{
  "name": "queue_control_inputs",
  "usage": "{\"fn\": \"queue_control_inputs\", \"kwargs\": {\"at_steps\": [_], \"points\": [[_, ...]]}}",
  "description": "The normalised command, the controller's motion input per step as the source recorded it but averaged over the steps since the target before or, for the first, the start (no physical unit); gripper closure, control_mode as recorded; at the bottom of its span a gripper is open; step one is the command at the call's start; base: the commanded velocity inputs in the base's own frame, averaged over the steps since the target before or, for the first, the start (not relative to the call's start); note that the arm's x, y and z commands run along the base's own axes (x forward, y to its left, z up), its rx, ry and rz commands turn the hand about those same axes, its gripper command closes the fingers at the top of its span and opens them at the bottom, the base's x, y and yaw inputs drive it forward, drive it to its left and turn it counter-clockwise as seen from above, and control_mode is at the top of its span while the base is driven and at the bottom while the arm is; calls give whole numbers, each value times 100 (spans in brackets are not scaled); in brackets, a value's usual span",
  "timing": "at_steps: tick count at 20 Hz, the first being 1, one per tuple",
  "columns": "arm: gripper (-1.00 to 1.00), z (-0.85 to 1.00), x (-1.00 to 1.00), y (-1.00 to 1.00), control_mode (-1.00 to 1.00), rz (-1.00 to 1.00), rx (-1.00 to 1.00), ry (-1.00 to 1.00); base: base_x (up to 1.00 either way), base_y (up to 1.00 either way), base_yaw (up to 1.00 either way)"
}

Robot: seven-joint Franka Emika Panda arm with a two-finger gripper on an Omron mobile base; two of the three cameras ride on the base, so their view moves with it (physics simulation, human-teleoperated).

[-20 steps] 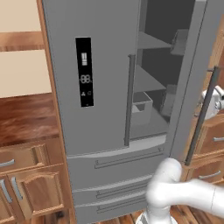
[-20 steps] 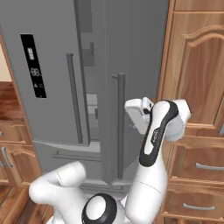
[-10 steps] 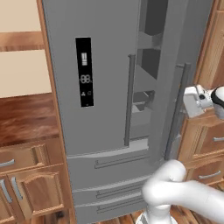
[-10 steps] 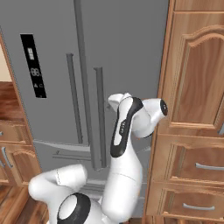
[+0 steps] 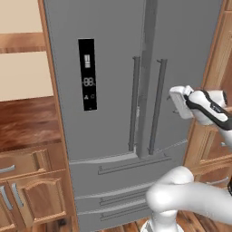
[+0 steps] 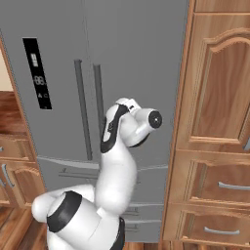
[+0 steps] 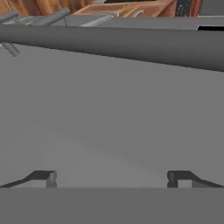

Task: Place the potato in the correct fridge rack based on whether it is a fruit or vegetable. Finally, close the fridge door.

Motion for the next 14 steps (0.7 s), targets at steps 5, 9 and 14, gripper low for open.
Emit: {"fn": "queue_control_inputs", "kwargs": {"at_steps": [5,9,14], "points": [[-100,0,74,-29,-100,-23,7,7,0,0,0],[-100,-6,72,-19,-100,-25,2,4,0,0,0],[-100,-37,78,-1,-100,-29,0,0,0,0,0]]}}
